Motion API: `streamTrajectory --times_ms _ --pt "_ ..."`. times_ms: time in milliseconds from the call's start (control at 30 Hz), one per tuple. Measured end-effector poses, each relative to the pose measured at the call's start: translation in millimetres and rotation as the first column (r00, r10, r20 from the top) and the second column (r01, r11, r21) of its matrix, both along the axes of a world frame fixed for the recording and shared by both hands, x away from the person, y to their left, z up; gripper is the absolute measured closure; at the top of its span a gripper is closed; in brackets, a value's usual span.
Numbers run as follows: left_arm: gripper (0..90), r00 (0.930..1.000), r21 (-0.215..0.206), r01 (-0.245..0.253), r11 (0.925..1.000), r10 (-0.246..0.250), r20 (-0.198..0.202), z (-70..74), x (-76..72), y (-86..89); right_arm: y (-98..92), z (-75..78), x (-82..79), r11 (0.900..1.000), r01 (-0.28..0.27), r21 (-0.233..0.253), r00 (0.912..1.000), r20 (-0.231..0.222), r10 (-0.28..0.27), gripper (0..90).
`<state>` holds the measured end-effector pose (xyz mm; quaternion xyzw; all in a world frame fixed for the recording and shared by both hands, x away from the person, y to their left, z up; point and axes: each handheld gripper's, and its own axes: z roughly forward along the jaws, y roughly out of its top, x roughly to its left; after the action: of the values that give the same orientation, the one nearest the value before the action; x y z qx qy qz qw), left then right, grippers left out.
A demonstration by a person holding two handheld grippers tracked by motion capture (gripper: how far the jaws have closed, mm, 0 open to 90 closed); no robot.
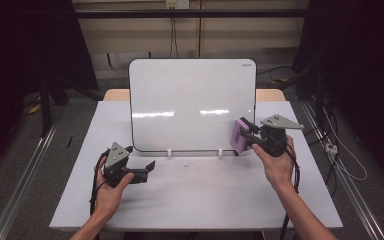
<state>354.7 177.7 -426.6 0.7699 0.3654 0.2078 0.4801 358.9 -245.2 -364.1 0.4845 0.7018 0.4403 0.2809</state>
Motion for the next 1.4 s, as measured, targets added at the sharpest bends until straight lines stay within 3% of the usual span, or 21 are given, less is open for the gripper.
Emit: streamTrajectory --times_ms 133,233,500,900,1067,1267,1400 --pt "5.5 1.0000 0.006 0.001 1.0000 -0.001 0.001 -0.9 0.4 -1.0 2.9 0.7 5.6 0.996 0.040 -0.083 0.9988 -0.026 -0.042 65.2" --pt "5.5 1.0000 0.009 0.002 1.0000 -0.002 -0.005 -2.5 0.8 -1.1 6.2 0.3 9.5 0.992 0.057 -0.116 0.9967 -0.051 -0.063 65.1" --pt "5.6 1.0000 0.015 0.000 0.9999 0.000 -0.001 -3.5 1.5 -1.4 34.4 2.6 24.7 0.967 0.066 -0.246 0.9958 -0.045 -0.079 65.0" --pt "5.7 0.9998 0.009 -0.018 0.9998 0.018 0.003 -3.6 3.0 3.2 46.7 -6.7 44.7 0.956 0.070 -0.285 0.9956 -0.039 -0.085 64.8" --pt "5.8 0.9998 0.006 -0.020 0.9998 0.020 0.004 -3.2 3.1 3.9 47.3 -8.5 47.3 0.956 0.071 -0.284 0.9959 -0.034 -0.084 64.3" --pt "5.9 0.9997 0.011 -0.025 0.9996 0.025 0.001 -3.7 5.1 4.6 49.4 -8.4 49.7 0.950 0.062 -0.306 0.9969 -0.029 -0.074 63.5" --pt "5.9 0.9998 0.013 -0.021 0.9997 0.021 0.003 -3.9 5.5 4.4 47.4 -7.1 51.8 0.958 0.059 -0.281 0.9972 -0.028 -0.069 62.9"
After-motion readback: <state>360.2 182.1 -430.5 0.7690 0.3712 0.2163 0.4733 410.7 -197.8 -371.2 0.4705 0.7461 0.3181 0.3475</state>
